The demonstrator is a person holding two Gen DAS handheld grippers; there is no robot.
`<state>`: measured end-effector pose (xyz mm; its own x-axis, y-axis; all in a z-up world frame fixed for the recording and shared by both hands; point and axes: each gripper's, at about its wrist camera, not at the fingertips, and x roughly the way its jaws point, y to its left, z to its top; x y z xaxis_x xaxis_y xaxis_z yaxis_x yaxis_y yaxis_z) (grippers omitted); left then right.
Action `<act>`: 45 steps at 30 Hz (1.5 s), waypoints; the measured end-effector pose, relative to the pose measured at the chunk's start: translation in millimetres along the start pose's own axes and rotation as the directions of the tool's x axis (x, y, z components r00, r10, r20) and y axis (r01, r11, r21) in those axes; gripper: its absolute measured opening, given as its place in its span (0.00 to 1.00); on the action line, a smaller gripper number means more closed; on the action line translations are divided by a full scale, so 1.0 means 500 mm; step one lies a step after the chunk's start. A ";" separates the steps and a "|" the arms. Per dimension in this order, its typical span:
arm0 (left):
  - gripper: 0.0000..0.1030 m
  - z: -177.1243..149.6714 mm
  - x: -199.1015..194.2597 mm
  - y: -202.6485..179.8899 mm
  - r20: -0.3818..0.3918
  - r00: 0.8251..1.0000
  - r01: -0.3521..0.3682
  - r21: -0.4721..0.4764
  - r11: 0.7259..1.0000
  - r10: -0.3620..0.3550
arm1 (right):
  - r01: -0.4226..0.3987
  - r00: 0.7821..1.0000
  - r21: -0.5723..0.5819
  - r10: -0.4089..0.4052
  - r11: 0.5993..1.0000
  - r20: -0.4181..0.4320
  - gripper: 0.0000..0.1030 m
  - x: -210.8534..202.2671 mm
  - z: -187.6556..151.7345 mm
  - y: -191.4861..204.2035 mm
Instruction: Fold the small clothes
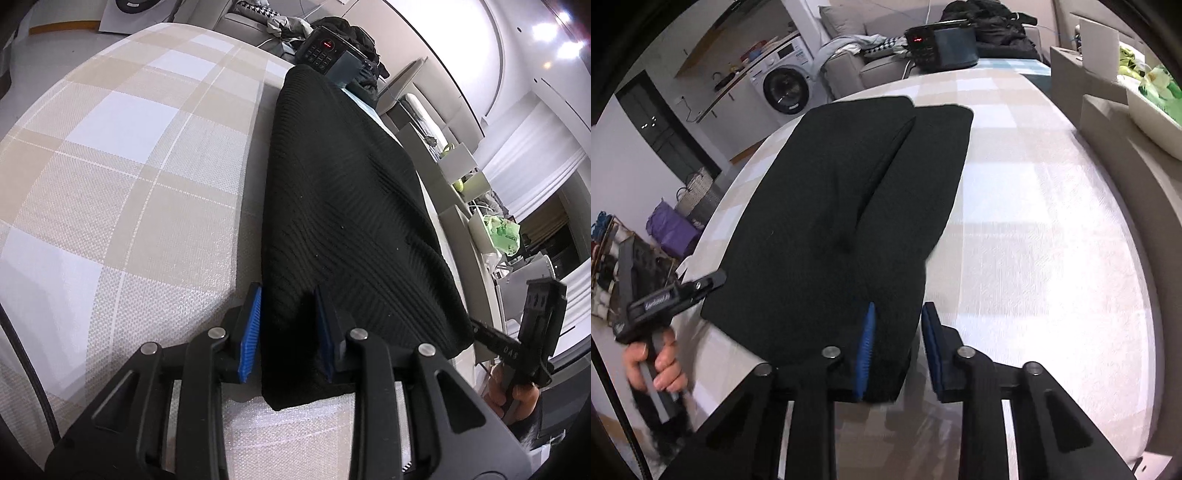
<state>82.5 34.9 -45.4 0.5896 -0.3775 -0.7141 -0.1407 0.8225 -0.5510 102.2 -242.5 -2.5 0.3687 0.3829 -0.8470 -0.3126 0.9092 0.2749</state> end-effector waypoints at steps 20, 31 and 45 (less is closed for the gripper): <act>0.29 0.002 0.003 -0.018 0.009 0.999 -0.054 0.025 0.998 0.054 | -0.172 0.970 0.116 0.148 0.978 0.193 0.06 0.033 0.096 -0.049; 0.50 0.007 -0.006 -0.020 0.018 0.996 -0.091 0.067 0.994 0.090 | -0.080 0.979 0.114 0.057 0.990 0.193 0.51 0.025 0.127 -0.069; 0.98 0.046 -0.031 -0.057 0.089 0.993 -0.087 0.152 0.985 0.074 | -0.204 0.975 0.153 0.187 0.967 0.117 0.41 0.163 0.300 -0.072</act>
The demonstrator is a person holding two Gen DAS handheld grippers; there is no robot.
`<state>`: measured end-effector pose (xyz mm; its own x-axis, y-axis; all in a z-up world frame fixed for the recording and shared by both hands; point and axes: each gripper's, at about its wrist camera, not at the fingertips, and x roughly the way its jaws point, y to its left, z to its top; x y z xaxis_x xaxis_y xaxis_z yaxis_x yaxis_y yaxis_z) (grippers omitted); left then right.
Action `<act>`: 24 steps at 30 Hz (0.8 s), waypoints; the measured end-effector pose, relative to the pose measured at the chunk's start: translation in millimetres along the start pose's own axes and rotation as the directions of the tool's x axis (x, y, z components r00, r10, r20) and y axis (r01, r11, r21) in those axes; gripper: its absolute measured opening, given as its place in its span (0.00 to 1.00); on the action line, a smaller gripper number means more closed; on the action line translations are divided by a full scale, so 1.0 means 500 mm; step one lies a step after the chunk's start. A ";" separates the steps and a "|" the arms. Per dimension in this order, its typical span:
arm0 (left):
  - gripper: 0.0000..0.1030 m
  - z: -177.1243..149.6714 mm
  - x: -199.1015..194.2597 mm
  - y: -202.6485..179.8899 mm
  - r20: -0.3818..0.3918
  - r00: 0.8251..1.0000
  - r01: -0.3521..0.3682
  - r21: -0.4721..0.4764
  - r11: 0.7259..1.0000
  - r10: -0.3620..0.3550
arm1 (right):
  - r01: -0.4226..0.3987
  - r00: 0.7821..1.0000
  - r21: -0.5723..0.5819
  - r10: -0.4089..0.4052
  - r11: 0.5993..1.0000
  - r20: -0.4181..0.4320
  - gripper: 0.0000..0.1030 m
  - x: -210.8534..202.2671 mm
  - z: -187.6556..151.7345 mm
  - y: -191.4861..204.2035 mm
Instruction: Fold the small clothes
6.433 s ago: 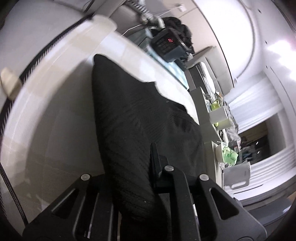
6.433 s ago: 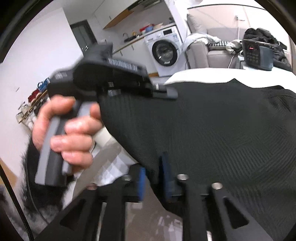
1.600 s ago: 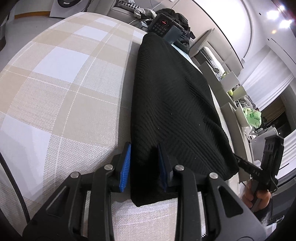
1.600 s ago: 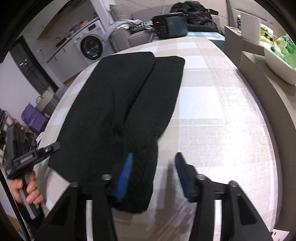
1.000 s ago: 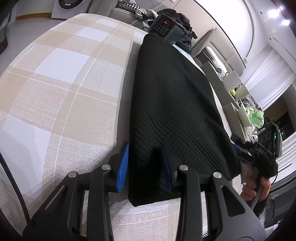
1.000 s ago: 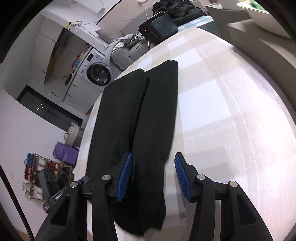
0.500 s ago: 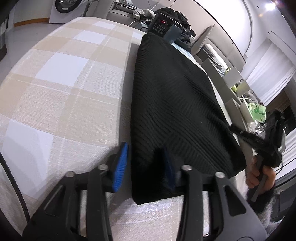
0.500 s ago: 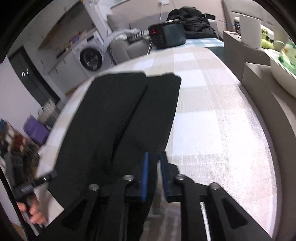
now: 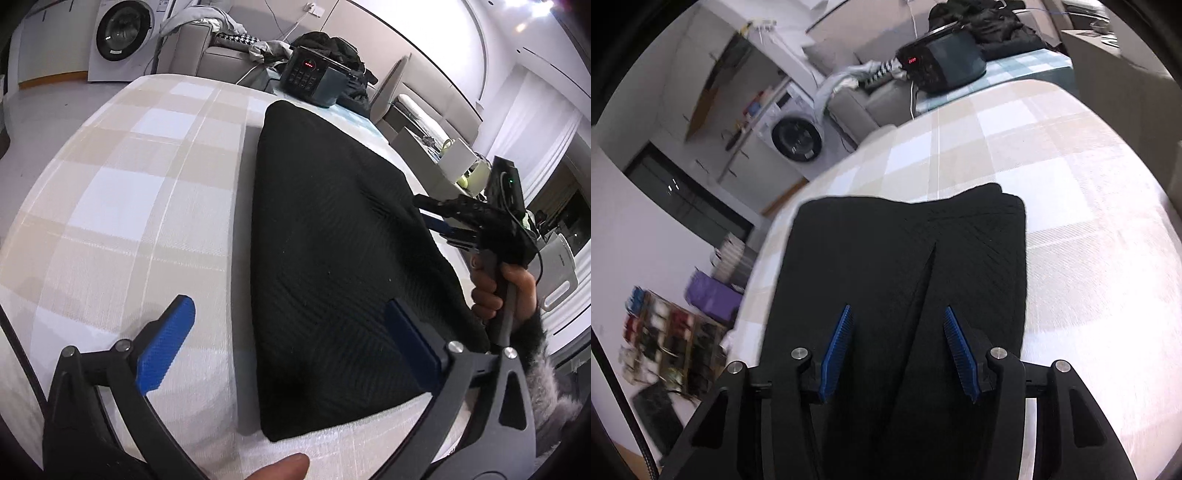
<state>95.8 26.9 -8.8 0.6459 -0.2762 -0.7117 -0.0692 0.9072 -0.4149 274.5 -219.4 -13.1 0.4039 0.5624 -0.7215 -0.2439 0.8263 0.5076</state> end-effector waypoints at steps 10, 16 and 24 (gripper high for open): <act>0.98 0.019 0.049 0.012 -0.049 0.999 -0.001 -0.012 1.000 0.001 | -0.028 0.981 -0.215 0.069 0.976 0.184 0.06 -0.104 0.018 0.087; 0.98 0.030 0.066 0.011 -0.057 0.998 0.000 -0.003 1.000 0.000 | 0.229 0.963 -0.262 -0.179 0.937 0.202 0.06 -0.076 0.039 0.072; 0.98 0.031 0.084 0.018 -0.081 0.997 -0.017 -0.012 1.000 0.016 | 0.081 0.997 -0.013 -0.081 0.997 0.007 0.49 -0.049 -0.008 -0.044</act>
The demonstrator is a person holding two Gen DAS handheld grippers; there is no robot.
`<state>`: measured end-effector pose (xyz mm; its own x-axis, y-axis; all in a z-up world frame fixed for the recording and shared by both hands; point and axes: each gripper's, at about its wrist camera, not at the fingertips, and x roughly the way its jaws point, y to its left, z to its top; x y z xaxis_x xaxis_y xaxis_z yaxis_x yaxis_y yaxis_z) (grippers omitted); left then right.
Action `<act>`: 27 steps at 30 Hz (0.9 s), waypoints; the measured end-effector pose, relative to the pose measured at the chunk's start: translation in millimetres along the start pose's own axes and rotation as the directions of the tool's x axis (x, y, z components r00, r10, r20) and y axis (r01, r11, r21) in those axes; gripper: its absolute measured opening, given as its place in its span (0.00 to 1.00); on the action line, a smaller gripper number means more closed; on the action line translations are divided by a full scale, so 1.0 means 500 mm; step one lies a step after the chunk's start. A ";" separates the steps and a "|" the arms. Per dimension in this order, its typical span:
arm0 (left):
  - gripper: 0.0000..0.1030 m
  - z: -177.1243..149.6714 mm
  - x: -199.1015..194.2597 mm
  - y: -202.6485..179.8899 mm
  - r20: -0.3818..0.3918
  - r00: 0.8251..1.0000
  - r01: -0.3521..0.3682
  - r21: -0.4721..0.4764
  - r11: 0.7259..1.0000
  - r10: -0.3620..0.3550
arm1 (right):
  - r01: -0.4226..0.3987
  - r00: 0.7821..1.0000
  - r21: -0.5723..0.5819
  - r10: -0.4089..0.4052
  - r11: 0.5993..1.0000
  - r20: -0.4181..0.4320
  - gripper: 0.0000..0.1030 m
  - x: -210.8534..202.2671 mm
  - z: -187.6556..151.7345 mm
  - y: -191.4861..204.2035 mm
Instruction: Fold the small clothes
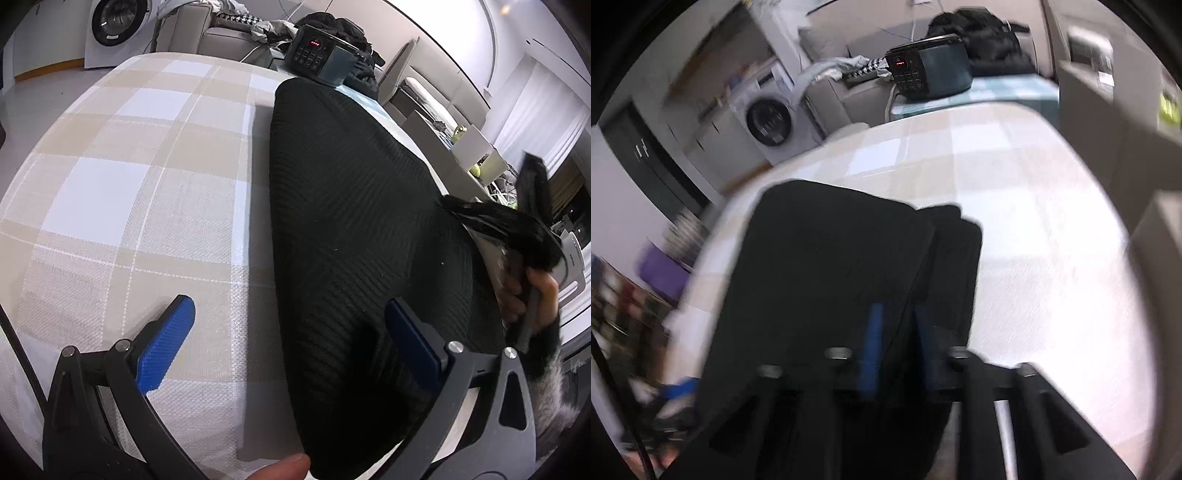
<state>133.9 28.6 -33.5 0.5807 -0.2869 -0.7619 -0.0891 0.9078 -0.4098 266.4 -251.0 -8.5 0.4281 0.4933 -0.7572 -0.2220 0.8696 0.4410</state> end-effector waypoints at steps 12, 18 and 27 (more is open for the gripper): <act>0.98 -0.003 -0.004 0.005 -0.007 0.999 0.041 -0.028 0.999 -0.041 | -0.109 0.990 0.042 0.112 0.993 -0.091 0.39 -0.057 -0.125 0.006; 0.98 -0.013 -0.024 -0.002 0.006 0.999 0.052 -0.021 0.998 -0.052 | -0.136 0.985 -0.038 0.130 0.990 -0.117 0.17 -0.094 -0.138 0.037; 0.98 -0.025 -0.024 -0.013 -0.006 0.999 0.049 -0.001 0.999 -0.049 | -0.178 0.980 -0.131 0.165 0.975 -0.107 0.11 -0.147 -0.238 0.042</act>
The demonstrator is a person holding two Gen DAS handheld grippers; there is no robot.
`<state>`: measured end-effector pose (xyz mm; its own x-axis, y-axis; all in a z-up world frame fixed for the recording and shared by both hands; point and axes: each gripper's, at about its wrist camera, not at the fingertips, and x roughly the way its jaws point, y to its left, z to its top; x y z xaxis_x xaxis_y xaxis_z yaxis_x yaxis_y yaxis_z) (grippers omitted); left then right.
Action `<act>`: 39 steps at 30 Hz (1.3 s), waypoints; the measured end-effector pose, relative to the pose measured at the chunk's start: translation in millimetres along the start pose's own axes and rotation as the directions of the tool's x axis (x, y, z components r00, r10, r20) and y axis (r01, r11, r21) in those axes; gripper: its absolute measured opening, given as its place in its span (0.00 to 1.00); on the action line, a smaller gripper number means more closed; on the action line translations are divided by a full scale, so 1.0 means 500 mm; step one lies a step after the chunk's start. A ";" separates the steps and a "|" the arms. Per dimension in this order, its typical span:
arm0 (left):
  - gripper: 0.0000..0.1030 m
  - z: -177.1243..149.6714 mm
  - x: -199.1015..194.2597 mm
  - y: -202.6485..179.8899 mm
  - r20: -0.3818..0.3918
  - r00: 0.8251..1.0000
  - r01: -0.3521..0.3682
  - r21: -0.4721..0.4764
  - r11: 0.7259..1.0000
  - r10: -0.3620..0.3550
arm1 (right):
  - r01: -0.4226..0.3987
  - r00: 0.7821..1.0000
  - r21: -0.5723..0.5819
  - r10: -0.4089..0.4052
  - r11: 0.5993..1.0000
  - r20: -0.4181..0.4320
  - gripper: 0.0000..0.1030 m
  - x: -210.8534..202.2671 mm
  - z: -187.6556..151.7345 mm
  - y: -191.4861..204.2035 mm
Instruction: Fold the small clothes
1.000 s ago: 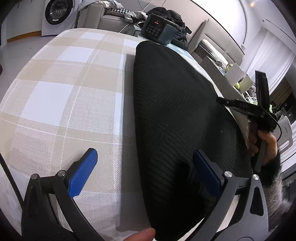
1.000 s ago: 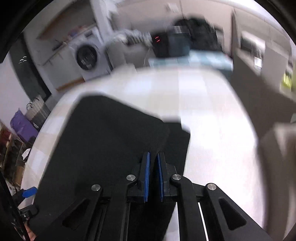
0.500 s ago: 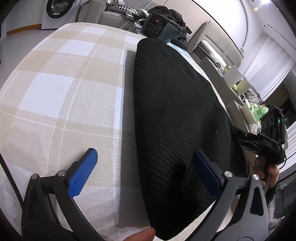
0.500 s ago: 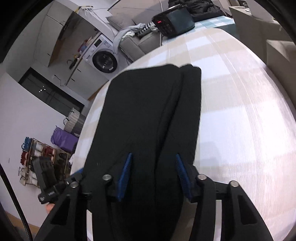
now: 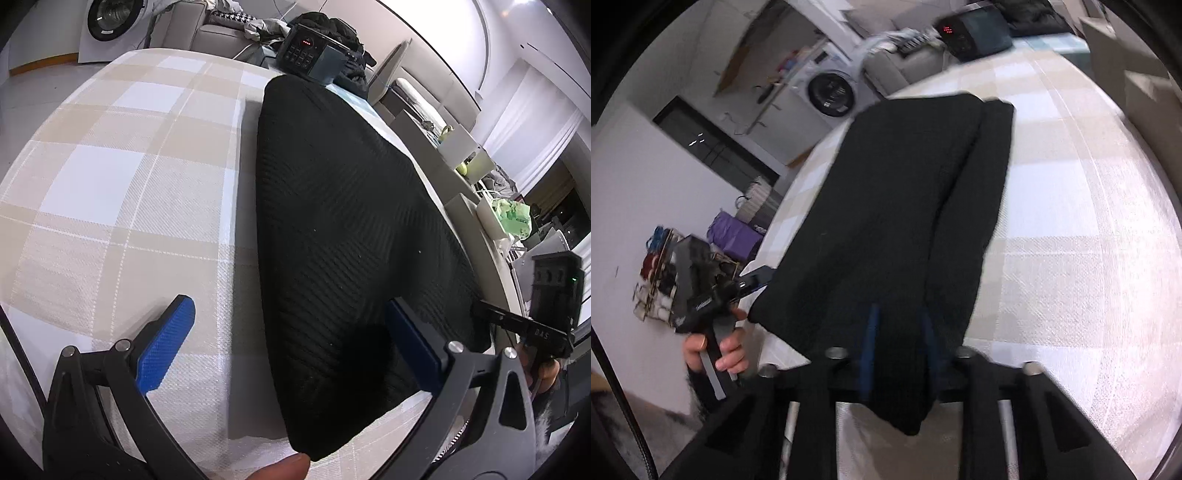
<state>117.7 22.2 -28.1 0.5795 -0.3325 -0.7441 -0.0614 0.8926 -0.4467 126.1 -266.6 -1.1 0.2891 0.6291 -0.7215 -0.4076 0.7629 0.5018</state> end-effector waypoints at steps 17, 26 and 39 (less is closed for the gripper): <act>0.99 -0.073 0.011 -0.057 0.009 0.982 -0.183 0.266 0.946 0.187 | 0.122 0.957 0.157 -0.158 0.980 0.242 0.48 -0.025 0.125 -0.042; 0.98 -0.049 -0.022 -0.007 -0.005 1.000 -0.010 0.090 0.996 0.011 | 0.172 0.967 0.232 -0.209 0.957 0.145 0.48 0.125 0.302 -0.143; 0.98 -0.008 -0.008 0.015 0.007 1.000 -0.009 0.053 0.999 0.008 | 0.208 0.940 0.090 -0.225 0.974 0.255 0.05 0.130 0.339 -0.111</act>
<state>111.5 29.2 -30.3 0.5850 -0.3229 -0.7440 -0.0235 0.9102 -0.4135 314.1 -242.7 5.2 0.5843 0.4581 -0.6698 -0.2584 0.8875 0.3816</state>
